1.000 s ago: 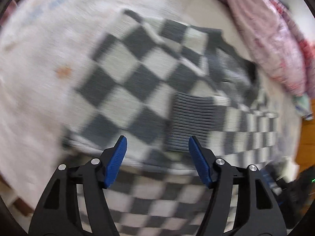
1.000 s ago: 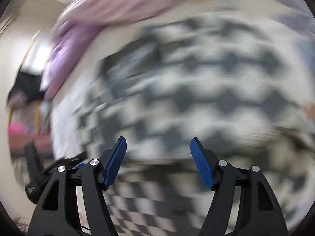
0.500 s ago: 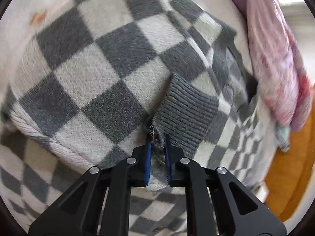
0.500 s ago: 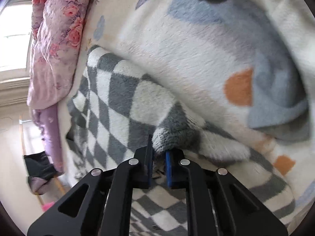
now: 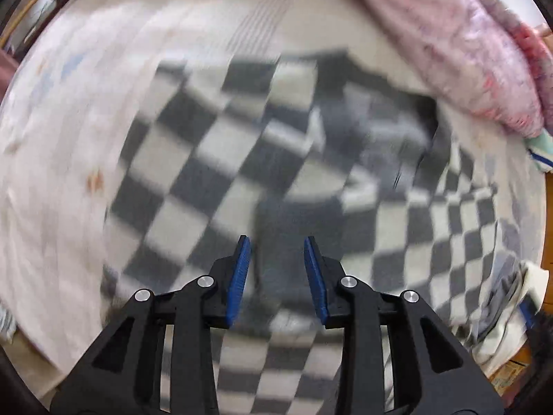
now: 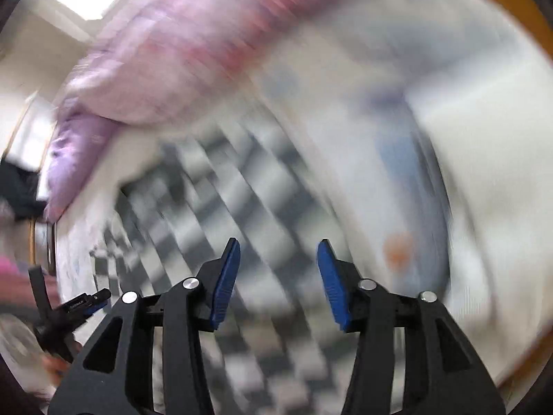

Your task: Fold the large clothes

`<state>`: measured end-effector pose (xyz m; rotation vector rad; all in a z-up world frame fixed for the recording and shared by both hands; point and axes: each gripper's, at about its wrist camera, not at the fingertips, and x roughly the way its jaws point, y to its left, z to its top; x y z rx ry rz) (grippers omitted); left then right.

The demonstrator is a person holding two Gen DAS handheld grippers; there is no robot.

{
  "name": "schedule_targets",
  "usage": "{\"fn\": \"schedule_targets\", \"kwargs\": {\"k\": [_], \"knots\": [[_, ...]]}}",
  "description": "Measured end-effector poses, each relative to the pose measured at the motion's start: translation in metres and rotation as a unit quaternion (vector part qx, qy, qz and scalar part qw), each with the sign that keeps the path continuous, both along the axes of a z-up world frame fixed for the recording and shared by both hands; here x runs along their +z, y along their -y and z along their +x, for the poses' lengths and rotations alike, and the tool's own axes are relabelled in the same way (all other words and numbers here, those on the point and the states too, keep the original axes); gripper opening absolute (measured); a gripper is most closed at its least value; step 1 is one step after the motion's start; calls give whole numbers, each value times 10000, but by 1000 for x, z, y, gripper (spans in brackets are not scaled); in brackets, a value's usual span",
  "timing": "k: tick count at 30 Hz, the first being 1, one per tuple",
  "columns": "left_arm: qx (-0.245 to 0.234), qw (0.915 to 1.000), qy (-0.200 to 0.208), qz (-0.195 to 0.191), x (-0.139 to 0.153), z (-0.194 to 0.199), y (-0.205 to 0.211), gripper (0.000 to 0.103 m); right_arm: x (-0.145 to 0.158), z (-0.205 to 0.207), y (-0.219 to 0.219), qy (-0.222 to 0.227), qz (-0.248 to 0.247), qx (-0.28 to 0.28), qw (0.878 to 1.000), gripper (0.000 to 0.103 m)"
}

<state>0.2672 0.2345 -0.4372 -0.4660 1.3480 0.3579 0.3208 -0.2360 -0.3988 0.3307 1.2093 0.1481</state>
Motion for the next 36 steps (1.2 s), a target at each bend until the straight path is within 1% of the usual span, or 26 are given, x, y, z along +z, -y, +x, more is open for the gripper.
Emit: {"fn": "schedule_targets", "kwargs": {"k": [1, 2, 3, 4, 5, 6, 7, 8, 9, 10, 12, 14, 15, 16, 17, 18, 19, 20, 21, 23, 25, 27, 29, 32, 34, 36], "knots": [[-33, 10000, -8, 25, -6, 10, 1, 10, -5, 14, -6, 101, -188, 80, 9997, 17], [-87, 9999, -97, -66, -19, 23, 1, 1, -18, 37, -14, 148, -199, 200, 9995, 8], [-128, 9997, -154, -150, -27, 27, 2, 1, -34, 59, -22, 142, -111, 260, 9995, 2], [-192, 9992, -283, -214, -41, 35, 3, 0, -48, 71, -24, 72, -194, 320, 9993, 2], [-211, 9987, -421, -168, -53, 39, 2, 0, -69, 89, -33, -136, -342, 420, 9984, 2], [-215, 9985, -494, -63, -64, 44, 4, 0, -91, 101, -40, -345, -492, 412, 9973, 0], [-205, 9987, -462, 65, -69, 48, 6, 0, -101, 107, -36, -438, -553, 355, 9969, 0], [-167, 9985, -515, 115, -77, 54, 5, 0, -115, 114, -34, -501, -539, 239, 9970, 0], [-89, 9985, -527, 67, -81, 56, 3, 0, -127, 119, -31, -554, -528, 125, 9970, 0], [5, 9987, -512, -9, -84, 58, 0, 1, -138, 122, -23, -605, -343, -66, 9976, 0], [114, 9985, -502, -172, -83, 57, -6, 1, -141, 125, -11, -653, -54, -349, 9972, 0], [102, 9986, -463, -217, -79, 53, -7, 1, -135, 124, -11, -703, -149, -243, 9971, 0], [74, 9988, -450, -195, -74, 50, -9, 1, -126, 122, -12, -723, -167, -122, 9972, 0], [73, 9988, -449, -182, -70, 47, -9, 1, -118, 119, -12, -714, -97, -35, 9974, 6], [116, 9988, -448, -143, -64, 45, -8, 1, -108, 115, -11, -685, -59, 4, 9976, 8], [96, 9990, -412, -138, -60, 43, -6, 1, -101, 112, -9, -656, -88, 11, 9978, 20], [56, 9992, -370, -155, -56, 42, -4, 1, -89, 103, -7, -592, -111, 28, 9982, 46], [34, 9992, -372, -160, -53, 42, -2, 3, -82, 96, -4, -520, -71, 16, 9986, 64], [-13, 9991, -419, -107, -49, 41, 2, 7, -71, 87, -1, -334, -53, -72, 9994, 79], [-34, 9992, -398, -51, -43, 37, 4, 33, -61, 76, -7, -231, -72, 39, 9997, 79], [74, 9996, -216, -138, -32, 33, 2, 41, -55, 74, -12, -344, -195, 128, 9991, 79], [141, 9997, -149, -163, -23, 28, -3, 41, -49, 73, -13, -347, -226, 169, 9990, 79], [124, 9996, -235, -20, -17, 26, -10, 44, -45, 75, -14, -338, -253, 163, 9990, 79], [100, 9996, -249, 24, -9, 39, -28, 46, -38, 89, -18, -235, -278, 127, 9993, 79], [95, 9991, -282, 294, 5, 42, -37, 47, -36, 98, -20, -238, -223, 160, 9993, 79], [129, 9987, -315, 374, 15, 48, -51, 47, -39, 110, -22, -339, -257, 274, 9987, 79]]}}
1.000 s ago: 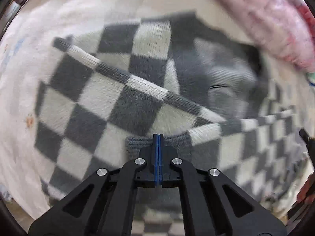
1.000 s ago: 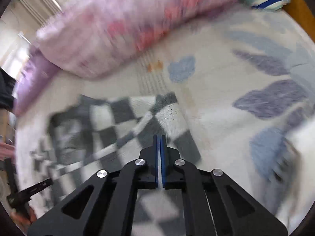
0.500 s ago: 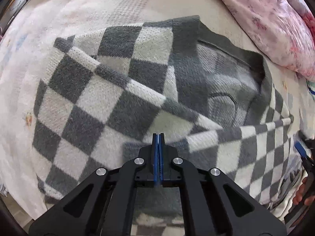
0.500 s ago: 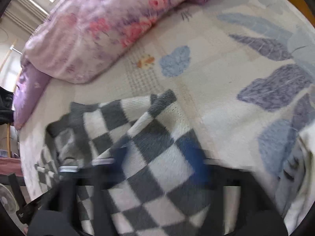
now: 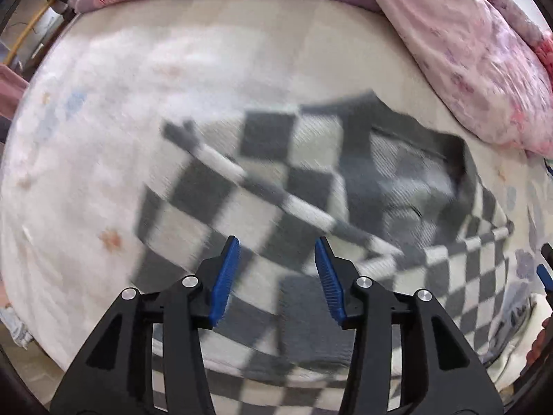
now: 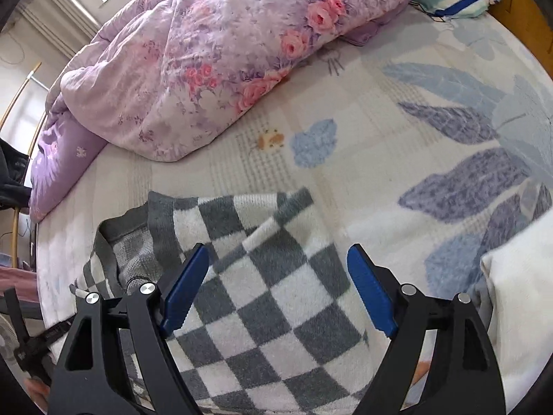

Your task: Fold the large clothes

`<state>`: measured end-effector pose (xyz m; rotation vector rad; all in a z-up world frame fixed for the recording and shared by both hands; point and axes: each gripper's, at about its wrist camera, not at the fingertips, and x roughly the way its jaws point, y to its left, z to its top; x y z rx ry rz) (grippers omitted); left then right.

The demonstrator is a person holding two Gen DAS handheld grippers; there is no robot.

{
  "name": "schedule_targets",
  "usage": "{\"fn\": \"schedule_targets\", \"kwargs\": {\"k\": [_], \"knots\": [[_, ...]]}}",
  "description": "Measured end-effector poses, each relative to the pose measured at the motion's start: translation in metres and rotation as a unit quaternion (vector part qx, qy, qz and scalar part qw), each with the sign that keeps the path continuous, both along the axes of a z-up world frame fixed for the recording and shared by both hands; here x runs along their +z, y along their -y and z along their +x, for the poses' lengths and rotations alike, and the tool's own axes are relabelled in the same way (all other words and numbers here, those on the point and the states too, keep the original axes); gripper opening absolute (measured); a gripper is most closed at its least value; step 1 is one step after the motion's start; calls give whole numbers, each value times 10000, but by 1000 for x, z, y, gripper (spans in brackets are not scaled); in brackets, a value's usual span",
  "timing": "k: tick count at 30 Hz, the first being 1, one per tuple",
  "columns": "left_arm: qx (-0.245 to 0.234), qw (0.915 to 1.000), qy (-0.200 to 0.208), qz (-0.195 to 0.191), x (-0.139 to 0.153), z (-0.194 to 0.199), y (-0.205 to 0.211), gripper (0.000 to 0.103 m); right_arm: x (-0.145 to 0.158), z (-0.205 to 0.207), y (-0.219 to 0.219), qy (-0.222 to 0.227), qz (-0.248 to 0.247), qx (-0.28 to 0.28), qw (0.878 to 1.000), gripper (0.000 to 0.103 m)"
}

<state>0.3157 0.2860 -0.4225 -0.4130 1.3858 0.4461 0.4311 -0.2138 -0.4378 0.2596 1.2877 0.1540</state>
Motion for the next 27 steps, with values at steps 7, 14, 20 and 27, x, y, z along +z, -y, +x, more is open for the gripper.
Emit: {"fn": "schedule_targets", "kwargs": {"k": [7, 14, 20, 27], "knots": [[-165, 9995, -271, 45, -19, 20, -51, 57, -22, 48, -5, -478, -144, 321, 9982, 79], [129, 9995, -199, -214, -45, 16, -91, 57, -67, 88, -22, -1258, -250, 953, 9872, 79], [141, 9986, -304, -402, -61, 40, -126, 64, -98, 98, -29, -1762, -159, 1141, 9776, 79], [-157, 9957, -424, -814, -105, 58, -137, 88, -124, 99, -53, -1808, -516, 1601, 9690, 66]]}}
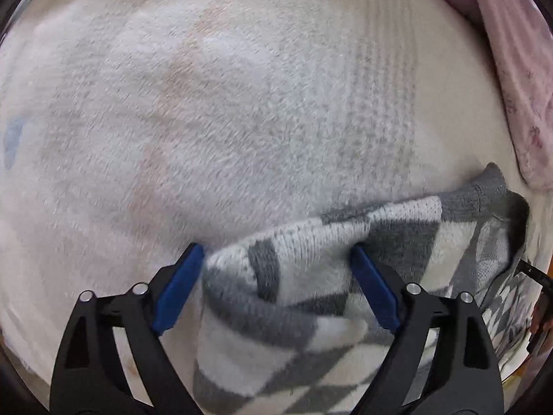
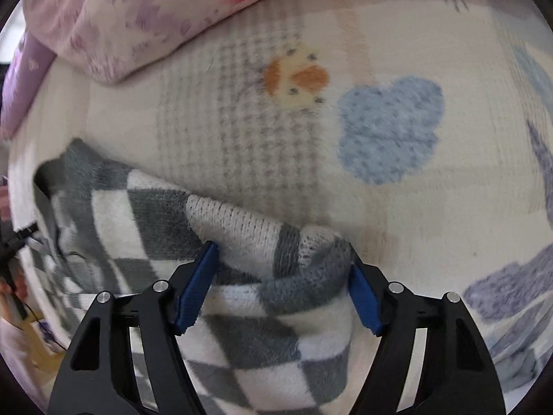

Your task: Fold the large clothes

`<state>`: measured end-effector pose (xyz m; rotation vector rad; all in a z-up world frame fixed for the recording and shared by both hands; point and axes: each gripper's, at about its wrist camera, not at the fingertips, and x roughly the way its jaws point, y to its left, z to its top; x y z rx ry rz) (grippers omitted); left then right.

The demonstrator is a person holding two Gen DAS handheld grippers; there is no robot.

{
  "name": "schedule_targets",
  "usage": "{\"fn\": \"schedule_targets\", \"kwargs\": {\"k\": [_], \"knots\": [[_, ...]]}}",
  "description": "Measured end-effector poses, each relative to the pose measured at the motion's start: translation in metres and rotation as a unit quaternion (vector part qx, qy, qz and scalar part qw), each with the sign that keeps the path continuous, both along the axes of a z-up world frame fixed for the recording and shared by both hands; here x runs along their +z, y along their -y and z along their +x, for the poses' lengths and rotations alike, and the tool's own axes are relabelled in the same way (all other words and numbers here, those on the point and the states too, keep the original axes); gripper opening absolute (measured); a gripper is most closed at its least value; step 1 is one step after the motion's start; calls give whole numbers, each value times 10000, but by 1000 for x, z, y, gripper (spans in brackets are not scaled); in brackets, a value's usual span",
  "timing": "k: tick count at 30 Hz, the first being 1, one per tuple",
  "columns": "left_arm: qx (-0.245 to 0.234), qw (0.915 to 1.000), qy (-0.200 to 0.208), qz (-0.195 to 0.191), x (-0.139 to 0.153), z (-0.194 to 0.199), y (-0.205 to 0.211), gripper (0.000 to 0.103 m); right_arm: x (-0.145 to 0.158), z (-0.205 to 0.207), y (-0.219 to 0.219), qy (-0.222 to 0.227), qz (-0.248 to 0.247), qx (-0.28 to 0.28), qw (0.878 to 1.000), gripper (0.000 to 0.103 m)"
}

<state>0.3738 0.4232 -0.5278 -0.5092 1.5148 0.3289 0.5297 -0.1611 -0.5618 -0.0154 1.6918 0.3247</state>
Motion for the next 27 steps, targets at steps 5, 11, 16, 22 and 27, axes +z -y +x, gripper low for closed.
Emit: {"fn": "schedule_targets", "kwargs": {"k": [5, 11, 16, 22, 27], "knots": [[-94, 9993, 350, 110, 16, -8, 2, 29, 12, -7, 0, 241, -23, -92, 9997, 25], [30, 9990, 359, 249, 36, -20, 2, 20, 37, -19, -3, 572, -95, -214, 9981, 19], [168, 9983, 377, 406, 62, -28, 8, 19, 69, -26, -9, 764, -44, -268, 9967, 18], [145, 9935, 469, 1029, 104, -42, 34, 19, 113, -47, -9, 1131, -359, -198, 9927, 18], [-54, 9915, 572, 1167, 127, -53, 62, 19, 140, -69, -3, 1284, -328, -218, 9909, 17]]}}
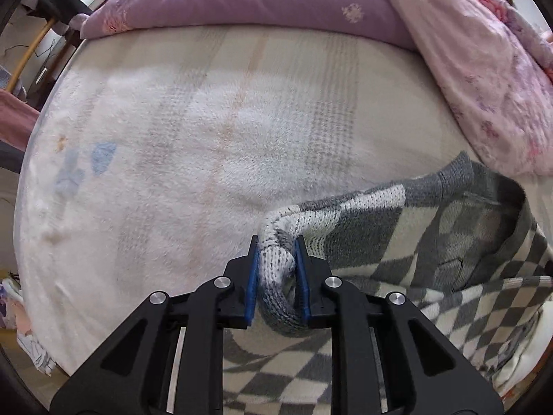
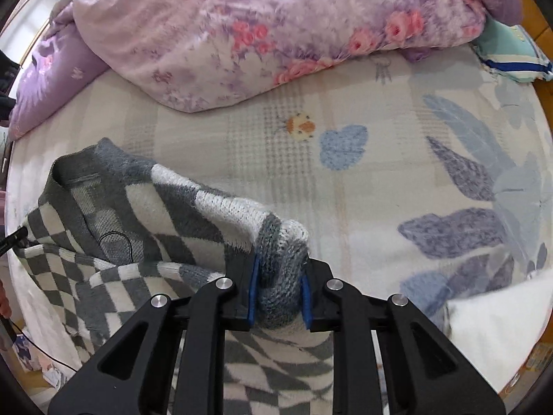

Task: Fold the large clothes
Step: 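Lift the hem with both tools and fold it toward the collar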

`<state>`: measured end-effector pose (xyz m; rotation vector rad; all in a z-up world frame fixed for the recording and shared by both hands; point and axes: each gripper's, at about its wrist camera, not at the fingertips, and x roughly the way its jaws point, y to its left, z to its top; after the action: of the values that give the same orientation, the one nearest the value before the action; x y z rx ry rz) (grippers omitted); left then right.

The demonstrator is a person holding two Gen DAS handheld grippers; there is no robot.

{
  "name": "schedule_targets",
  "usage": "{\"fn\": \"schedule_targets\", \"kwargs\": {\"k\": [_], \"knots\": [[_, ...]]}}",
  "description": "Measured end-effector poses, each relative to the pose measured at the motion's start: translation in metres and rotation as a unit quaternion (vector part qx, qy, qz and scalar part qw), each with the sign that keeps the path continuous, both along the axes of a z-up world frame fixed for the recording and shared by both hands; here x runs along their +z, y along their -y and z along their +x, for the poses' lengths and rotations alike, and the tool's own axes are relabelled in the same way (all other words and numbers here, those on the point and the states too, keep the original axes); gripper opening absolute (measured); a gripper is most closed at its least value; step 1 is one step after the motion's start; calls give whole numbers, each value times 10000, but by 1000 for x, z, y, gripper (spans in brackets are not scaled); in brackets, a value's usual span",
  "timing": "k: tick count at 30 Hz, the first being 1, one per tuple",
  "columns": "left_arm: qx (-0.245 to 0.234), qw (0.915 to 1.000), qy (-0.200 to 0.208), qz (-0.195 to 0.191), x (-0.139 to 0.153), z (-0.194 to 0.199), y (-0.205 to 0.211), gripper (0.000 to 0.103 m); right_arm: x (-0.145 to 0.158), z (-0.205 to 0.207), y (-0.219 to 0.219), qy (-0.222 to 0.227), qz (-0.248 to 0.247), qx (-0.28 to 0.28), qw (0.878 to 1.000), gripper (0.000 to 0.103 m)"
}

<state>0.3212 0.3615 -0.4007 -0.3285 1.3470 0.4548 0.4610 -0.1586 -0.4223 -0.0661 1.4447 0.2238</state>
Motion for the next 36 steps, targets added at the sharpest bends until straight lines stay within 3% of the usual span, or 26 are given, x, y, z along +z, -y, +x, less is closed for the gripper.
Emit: {"fn": "schedule_targets", "kwargs": {"k": [8, 12, 19, 23, 29, 36], "knots": [[-28, 9986, 484, -229, 54, -51, 12, 18, 51, -46, 10, 254, 53, -149, 9996, 17], [-46, 9980, 538, -314, 80, -83, 19, 18, 75, -73, 17, 370, 73, -165, 9992, 16], [-311, 9979, 546, -132, 132, -150, 52, 17, 120, -135, 33, 578, 99, -34, 9983, 16], [-305, 9977, 539, 259, 154, -200, 78, 16, 139, -179, 40, 717, 44, 137, 9973, 16], [-330, 9966, 559, 513, 164, -274, 116, 15, 153, -232, 56, 793, 226, 184, 9964, 16], [64, 9992, 373, 125, 137, -344, 126, 15, 146, -308, 65, 788, 158, 573, 9951, 16]]}}
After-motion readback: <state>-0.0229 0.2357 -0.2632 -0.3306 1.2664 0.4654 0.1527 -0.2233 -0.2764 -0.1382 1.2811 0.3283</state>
